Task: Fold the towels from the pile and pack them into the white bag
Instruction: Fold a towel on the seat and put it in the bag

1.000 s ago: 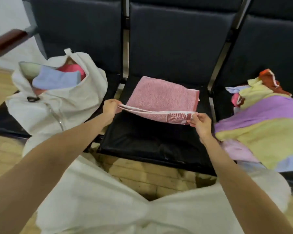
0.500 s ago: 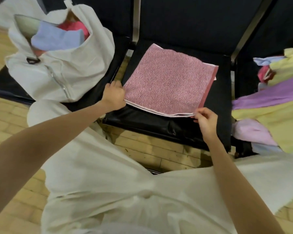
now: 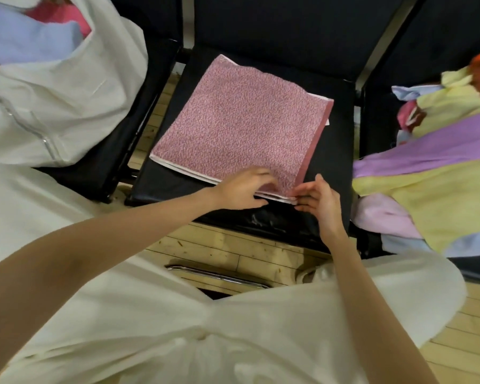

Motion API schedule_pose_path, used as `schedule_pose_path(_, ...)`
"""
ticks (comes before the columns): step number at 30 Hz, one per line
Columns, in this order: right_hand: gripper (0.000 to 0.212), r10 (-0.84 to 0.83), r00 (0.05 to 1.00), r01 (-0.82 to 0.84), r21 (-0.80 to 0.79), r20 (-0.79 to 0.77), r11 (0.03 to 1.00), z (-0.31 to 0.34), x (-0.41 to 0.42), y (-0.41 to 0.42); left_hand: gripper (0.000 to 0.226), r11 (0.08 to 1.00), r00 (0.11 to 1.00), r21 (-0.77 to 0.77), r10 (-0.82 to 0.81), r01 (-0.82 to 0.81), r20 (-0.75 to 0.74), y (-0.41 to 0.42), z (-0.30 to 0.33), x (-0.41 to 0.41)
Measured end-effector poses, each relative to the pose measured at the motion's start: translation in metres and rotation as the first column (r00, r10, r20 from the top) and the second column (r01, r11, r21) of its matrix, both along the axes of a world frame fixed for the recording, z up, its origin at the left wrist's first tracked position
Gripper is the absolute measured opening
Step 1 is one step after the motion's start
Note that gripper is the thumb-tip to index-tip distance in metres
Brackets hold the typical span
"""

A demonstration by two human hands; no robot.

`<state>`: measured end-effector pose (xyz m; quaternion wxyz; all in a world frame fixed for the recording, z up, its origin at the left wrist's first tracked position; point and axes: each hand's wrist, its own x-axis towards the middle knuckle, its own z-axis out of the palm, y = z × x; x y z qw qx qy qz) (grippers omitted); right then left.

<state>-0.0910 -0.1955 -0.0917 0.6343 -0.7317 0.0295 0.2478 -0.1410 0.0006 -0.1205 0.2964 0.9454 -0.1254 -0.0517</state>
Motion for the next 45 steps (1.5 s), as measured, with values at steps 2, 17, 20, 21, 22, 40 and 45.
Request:
schedule_pose_path(2,0.051,0.017,1.0,-0.017,-0.006,-0.011,1.0,0.002,0.002,-0.003,0.032,1.0,1.0,-0.019,0.008,-0.008,0.022,-0.011,-0.002,0.008)
schedule_pose_path(17,0.021,-0.184,0.979,0.17,-0.147,-0.087,0.974,-0.011,0.139,0.05,0.011,0.766,0.937,-0.552,0.193,-0.329,-0.29,0.011,0.022,0.017)
schedule_pose_path(20,0.016,-0.253,0.967,0.247,-0.153,-0.023,0.957,-0.015,0.166,0.063,0.032,0.639,0.889,-0.636,0.186,-0.433,-0.418,0.017,0.025,0.016)
schedule_pose_path(21,0.015,-0.278,0.96,0.274,-0.148,-0.007,0.95,-0.017,0.172,0.066,0.036,0.631,0.877,-0.631,0.18,-0.45,-0.445,0.019,0.026,0.015)
schedule_pose_path(22,0.013,-0.3,0.954,0.297,-0.138,-0.004,0.945,-0.017,0.177,0.069,0.034,0.64,0.873,-0.622,0.171,-0.451,-0.457,0.021,0.026,0.015)
schedule_pose_path(40,0.024,-0.331,0.924,0.343,-0.03,0.192,0.939,0.002,0.188,0.125,0.041,0.701,0.76,-0.57,-0.062,-0.429,-0.647,0.059,0.046,-0.015)
schedule_pose_path(45,0.022,-0.228,0.946,0.24,-0.023,0.232,0.971,-0.002,0.177,0.197,0.031,0.615,0.773,-0.607,0.005,-0.503,-0.634,0.104,0.044,-0.042)
